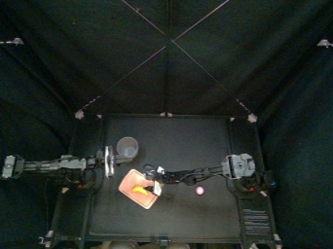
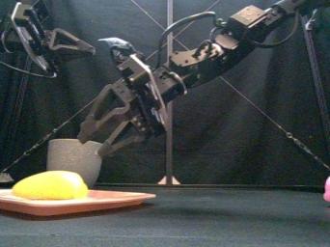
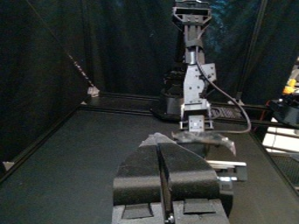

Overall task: Pick the banana then place it on the pink plate
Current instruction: Drop banana on the pink plate and return to neutral

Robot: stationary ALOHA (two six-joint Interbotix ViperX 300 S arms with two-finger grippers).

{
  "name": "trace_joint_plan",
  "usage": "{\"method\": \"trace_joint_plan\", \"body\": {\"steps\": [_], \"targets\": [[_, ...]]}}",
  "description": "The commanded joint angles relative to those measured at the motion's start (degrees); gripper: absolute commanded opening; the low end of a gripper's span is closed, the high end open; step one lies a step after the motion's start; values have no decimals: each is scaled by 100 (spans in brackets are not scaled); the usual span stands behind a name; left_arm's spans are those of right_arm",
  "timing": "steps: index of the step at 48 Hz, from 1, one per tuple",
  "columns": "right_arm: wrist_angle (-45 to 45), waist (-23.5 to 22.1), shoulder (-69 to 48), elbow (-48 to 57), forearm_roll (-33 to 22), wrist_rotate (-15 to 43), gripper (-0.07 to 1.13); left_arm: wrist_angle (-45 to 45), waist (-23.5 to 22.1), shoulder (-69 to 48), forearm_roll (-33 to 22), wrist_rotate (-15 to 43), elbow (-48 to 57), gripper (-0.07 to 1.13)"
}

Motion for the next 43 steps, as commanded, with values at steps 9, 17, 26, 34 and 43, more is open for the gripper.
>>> {"method": "trace_joint_plan", "body": {"steps": [9, 17, 26, 34, 43], "targets": [[-1872, -132, -1318, 1327, -35, -62, 91, -18, 18, 9, 9, 0, -53, -1], [-2681, -281, -1846, 2241, -105, -26, 91, 0, 53, 9, 18, 9, -53, -1], [-2830, -598, -2479, 2848, -167, -88, 91, 88, 70, 9, -9, 0, 62, -1], [-2865, -1011, -2962, 3146, -571, -62, 91, 97, 53, 9, -26, -26, 149, -1], [-2997, -1239, -3155, 3138, -932, -70, 92, 97, 18, 18, -9, -18, 176, -1]]}}
